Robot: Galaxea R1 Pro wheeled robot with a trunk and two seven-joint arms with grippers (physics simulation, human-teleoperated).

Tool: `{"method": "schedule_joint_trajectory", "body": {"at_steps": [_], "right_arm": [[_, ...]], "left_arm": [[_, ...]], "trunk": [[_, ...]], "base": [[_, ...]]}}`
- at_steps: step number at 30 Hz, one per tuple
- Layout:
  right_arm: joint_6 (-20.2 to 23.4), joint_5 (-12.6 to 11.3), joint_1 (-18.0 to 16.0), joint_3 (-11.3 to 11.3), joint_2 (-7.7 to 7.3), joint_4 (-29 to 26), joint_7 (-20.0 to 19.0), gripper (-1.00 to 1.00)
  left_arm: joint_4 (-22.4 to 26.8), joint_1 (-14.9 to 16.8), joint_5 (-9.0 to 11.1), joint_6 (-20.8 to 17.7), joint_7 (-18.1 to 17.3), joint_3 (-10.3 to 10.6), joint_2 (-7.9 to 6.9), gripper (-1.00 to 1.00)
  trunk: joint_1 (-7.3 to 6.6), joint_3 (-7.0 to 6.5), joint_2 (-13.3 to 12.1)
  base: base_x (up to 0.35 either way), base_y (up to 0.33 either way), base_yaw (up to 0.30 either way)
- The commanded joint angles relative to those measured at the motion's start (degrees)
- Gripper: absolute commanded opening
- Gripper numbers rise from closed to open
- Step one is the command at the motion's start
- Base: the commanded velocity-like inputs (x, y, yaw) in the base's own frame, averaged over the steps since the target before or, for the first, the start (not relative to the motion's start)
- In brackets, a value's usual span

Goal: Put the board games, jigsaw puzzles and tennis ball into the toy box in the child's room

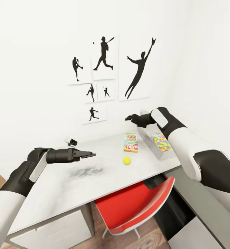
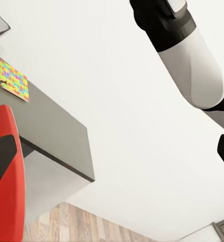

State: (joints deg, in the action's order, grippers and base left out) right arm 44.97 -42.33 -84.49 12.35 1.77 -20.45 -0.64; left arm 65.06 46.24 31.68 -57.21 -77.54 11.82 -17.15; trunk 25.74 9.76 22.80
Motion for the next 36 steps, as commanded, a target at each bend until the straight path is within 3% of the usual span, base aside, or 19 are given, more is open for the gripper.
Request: {"method": "schedule_joint_trajectory", "body": {"at_steps": [1, 27, 36], "right_arm": [[0.13, 0.0, -0.04, 0.3, -0.04, -0.03, -0.07, 1.0], [0.04, 0.07, 0.33, 0.31, -0.06, 0.4, -0.06, 1.0], [0.03, 0.1, 1.08, 0.3, -0.08, 0.44, -0.06, 1.0]], "left_arm": [[-0.02, 0.08, 0.23, -0.54, -0.07, 0.15, -0.04, 1.0], [-0.05, 0.08, 0.31, -0.54, 0.02, 0.31, 0.1, 1.0], [-0.05, 0.08, 0.31, -0.52, 0.02, 0.31, 0.16, 1.0]], "trunk": [[0.04, 0.05, 0.12], [0.04, -0.99, 0.12], [0.04, -1.08, 0.12]], "base": [[0.0, 0.0, 0.209], [0.0, -0.007, 0.143], [0.0, -0.025, 0.044]]}}
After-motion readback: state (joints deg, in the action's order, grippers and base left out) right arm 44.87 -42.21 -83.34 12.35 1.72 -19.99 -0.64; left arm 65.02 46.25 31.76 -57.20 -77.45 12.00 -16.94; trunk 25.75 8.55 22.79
